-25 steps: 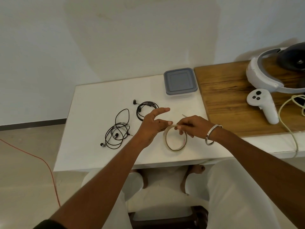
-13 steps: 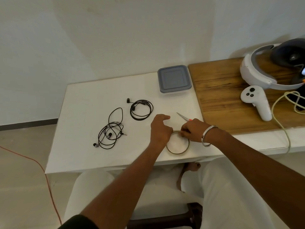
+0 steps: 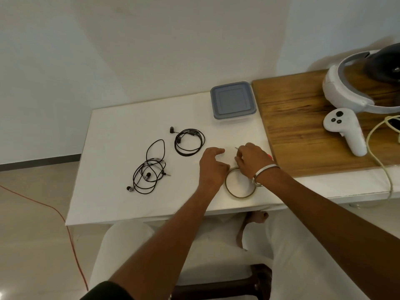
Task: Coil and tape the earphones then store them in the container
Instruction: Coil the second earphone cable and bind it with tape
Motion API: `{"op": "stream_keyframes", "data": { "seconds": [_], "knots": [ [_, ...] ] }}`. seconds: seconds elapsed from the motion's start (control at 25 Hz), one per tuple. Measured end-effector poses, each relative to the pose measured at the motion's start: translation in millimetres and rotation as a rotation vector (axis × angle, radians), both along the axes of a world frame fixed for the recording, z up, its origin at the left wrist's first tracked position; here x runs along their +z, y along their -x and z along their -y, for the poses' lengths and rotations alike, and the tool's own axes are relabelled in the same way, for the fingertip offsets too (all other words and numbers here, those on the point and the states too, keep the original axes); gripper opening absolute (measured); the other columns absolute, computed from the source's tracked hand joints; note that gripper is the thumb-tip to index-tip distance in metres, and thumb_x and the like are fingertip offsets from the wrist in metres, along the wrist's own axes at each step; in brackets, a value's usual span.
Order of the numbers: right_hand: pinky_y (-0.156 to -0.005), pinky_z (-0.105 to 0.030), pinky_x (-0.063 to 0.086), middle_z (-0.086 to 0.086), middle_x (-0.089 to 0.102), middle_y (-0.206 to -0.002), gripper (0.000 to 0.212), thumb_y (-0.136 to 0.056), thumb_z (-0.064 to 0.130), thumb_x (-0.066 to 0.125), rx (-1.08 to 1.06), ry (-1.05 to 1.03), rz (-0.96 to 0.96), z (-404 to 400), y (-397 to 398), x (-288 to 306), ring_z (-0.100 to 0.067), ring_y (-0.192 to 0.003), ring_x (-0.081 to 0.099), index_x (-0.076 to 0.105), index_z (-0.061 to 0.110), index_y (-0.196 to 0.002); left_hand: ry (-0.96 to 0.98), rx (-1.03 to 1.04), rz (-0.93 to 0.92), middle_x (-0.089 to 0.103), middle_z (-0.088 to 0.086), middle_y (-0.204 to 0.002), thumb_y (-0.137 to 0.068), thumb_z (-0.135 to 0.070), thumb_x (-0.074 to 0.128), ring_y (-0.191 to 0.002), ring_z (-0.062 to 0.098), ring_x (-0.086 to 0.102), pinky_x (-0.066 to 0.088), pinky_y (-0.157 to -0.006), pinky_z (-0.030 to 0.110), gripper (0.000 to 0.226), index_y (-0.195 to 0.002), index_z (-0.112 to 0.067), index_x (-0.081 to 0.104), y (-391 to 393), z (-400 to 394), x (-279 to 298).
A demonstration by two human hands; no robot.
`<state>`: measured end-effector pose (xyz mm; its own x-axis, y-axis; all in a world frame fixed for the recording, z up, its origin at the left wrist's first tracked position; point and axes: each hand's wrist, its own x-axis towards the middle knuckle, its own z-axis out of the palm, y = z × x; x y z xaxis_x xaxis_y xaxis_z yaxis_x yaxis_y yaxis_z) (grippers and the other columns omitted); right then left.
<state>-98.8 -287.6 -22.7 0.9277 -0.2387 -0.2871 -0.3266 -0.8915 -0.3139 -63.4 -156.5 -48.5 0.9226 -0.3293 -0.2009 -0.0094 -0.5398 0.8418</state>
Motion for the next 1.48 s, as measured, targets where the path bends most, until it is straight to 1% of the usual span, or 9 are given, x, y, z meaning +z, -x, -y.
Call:
{"op": "stream_keyframes", "data": {
  "seconds": [0.28,0.44,0.6,0.76,0.92,1.04,1.2,1.32,1.48],
  "knots": [
    [-0.079,-0.024,0.045,-0.01,0.071,-0.098,0.02,-0.089,0.022,0.061,0.008,-0.304,-0.098,7.1,-16.3,4.4,-0.022,-0.089,0.063,0.071,0.011,-0.101,0.048,-0.049,0.073,0.052,0.008,-0.128,-0.082,0.007,0.066,-0.078,0.007,0.06,0.048,-0.07,0.005,0.042,-0.122,-0.004,0.058,3.8,1.4,1.2],
    [-0.079,-0.021,0.045,-0.004,0.071,-0.097,0.016,-0.083,0.018,0.068,0.004,-0.4,-0.099,14.5,-14.4,5.0,-0.017,-0.09,0.064,0.071,0.016,-0.098,0.06,-0.045,0.096,0.051,0.01,-0.128,-0.08,0.013,0.062,-0.094,0.014,0.06,0.049,-0.074,0.006,0.044,-0.122,-0.002,0.057,0.6,0.2,-0.8],
    [-0.08,-0.022,0.046,-0.005,0.068,-0.103,0.025,-0.081,0.017,0.07,0.09,-0.306,-0.184,10.6,-15.1,5.4,-0.016,-0.087,0.061,0.067,0.014,-0.105,0.038,-0.058,0.106,0.052,0.01,-0.127,-0.08,0.014,0.062,-0.095,0.017,0.063,0.048,-0.074,0.005,0.044,-0.12,-0.002,0.058,1.5,2.3,-2.0],
    [-0.086,-0.031,0.049,-0.01,0.064,-0.107,0.038,-0.081,0.019,0.07,0.084,-0.23,-0.196,0.3,-18.3,9.1,-0.025,-0.097,0.061,0.055,0.012,-0.115,-0.068,-0.019,0.067,0.052,0.008,-0.126,-0.079,0.008,0.067,-0.079,0.002,0.057,0.04,-0.067,0.0,0.044,-0.121,-0.003,0.057,-0.1,7.5,3.7],
    [-0.083,-0.032,0.049,-0.011,0.063,-0.105,0.047,-0.08,0.02,0.072,0.057,-0.255,-0.218,-0.2,-17.6,8.5,-0.027,-0.093,0.061,0.046,0.013,-0.119,-0.154,-0.011,-0.041,0.049,0.006,-0.129,-0.075,0.002,0.073,-0.114,0.016,0.052,0.032,-0.075,0.004,0.055,-0.126,-0.005,0.053,-9.4,12.2,9.7],
    [-0.083,-0.033,0.05,-0.012,0.063,-0.104,0.047,-0.08,0.02,0.071,0.068,-0.256,-0.222,-0.3,-17.8,7.9,-0.026,-0.091,0.061,0.046,0.013,-0.119,-0.188,-0.015,-0.059,0.045,0.007,-0.132,-0.074,0.001,0.075,-0.117,0.019,0.05,0.032,-0.081,0.011,0.063,-0.129,-0.003,0.047,-11.8,15.0,9.5],
    [-0.077,-0.03,0.049,-0.009,0.06,-0.098,0.049,-0.079,0.021,0.072,0.06,-0.257,-0.219,2.0,-17.2,5.0,-0.025,-0.087,0.06,0.044,0.015,-0.118,-0.103,0.109,-0.156,0.038,-0.007,-0.113,-0.072,0.004,0.078,-0.099,0.013,0.045,0.03,-0.066,-0.008,0.079,-0.137,-0.004,0.033,-14.7,16.3,11.9],
    [-0.074,-0.029,0.047,-0.005,0.059,-0.091,0.051,-0.078,0.021,0.074,0.039,-0.273,-0.213,3.5,-17.2,2.2,-0.022,-0.082,0.059,0.044,0.015,-0.118,-0.133,0.1,-0.092,0.033,0.001,-0.14,-0.069,-0.001,0.082,-0.123,0.016,0.043,0.027,-0.087,0.003,0.093,-0.144,-0.003,0.027,-13.7,12.6,12.8],
    [-0.075,-0.028,0.046,-0.002,0.061,-0.087,0.053,-0.076,0.022,0.075,0.018,-0.302,-0.222,7.2,-17.8,-0.6,-0.019,-0.081,0.058,0.044,0.015,-0.119,0.023,0.147,-0.011,0.037,0.005,-0.14,-0.08,0.0,0.07,-0.103,0.017,0.056,0.042,-0.076,0.004,0.063,-0.136,-0.005,0.042,-14.2,-3.7,10.0]
  ]
}}
